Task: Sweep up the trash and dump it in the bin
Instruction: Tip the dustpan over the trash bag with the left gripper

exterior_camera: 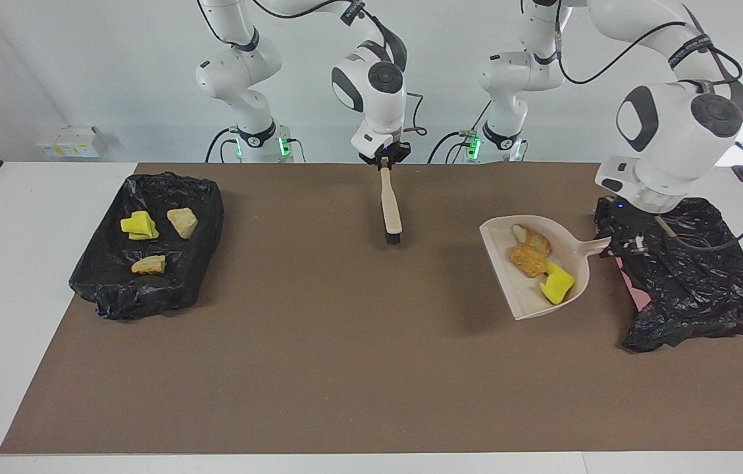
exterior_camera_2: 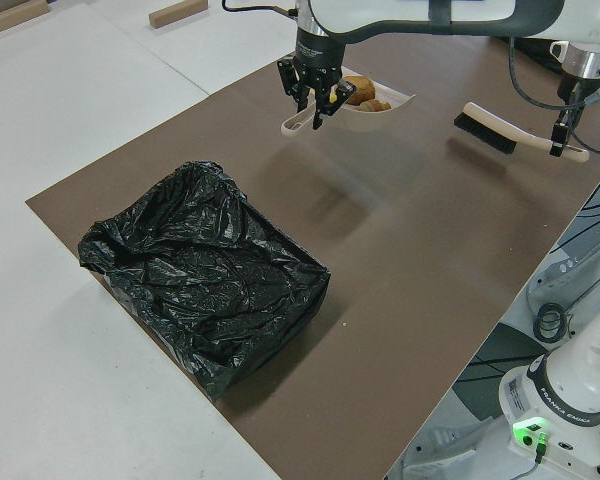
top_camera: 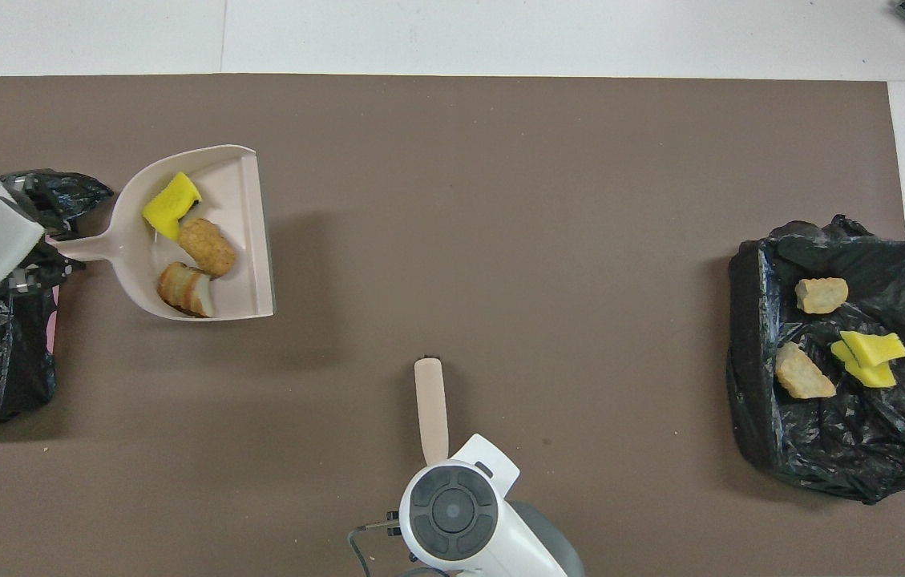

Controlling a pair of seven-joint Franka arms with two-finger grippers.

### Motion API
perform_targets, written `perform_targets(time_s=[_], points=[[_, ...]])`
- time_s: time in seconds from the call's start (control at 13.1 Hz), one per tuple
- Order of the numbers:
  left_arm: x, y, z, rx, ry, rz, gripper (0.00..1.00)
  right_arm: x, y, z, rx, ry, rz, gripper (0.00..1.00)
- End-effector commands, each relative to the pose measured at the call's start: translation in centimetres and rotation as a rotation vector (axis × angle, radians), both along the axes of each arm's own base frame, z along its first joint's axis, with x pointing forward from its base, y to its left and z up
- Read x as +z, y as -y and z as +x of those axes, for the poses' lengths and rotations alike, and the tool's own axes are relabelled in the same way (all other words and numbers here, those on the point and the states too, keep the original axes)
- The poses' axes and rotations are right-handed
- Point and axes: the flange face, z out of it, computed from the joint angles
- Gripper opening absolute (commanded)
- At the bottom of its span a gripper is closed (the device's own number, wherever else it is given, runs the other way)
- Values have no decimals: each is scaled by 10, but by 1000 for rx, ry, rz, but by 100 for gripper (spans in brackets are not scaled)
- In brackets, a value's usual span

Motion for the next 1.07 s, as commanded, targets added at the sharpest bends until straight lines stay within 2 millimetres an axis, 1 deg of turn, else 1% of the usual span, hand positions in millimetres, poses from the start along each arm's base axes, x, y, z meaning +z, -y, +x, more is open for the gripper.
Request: perform_targets(time_s=[0.0,0.08,0.15,0.23,0.31,0.38,0.46,0.54,0.61,0.69,0.77,0.84,0.92,1.0], points=[[17,-61,17,46,-9,-24,0,-10,-15,-6,-41,9,17,0],[16,-85,15,58,-7,-24,0,-13,-24,-16,-37,17,21,0],[16,-114,11,53,-4,-29,0,-16,-26,-18,-67,34,29,0],[18,-139,8,52,10,-21,0,-21,-25,-18,-88,38,28,0],[19,-152,4,67,15,-12,0,-24,-24,-20,-83,36,25,0],[21,-184,-4,95,23,0,0,-24,-26,-24,-62,35,25,0],[26,-203,-6,74,56,25,0,-26,-26,-24,-59,32,23,0],[31,-217,-6,1,75,82,0,-27,-26,-21,-58,26,19,20],[33,-237,-10,-23,92,131,0,-26,-27,-19,-60,25,20,38],[34,-248,-9,-32,114,181,0,-23,-27,-16,-63,29,27,51],[35,-267,-13,-24,123,227,0,-18,-27,-12,-71,37,34,55],[38,-280,-16,-23,137,279,0,-8,-23,-5,-88,50,46,55],[37,-284,-16,-40,157,325,0,11,-13,11,-123,76,72,55],[34,-289,-21,-35,153,340,0,33,7,34,-172,100,91,55]])
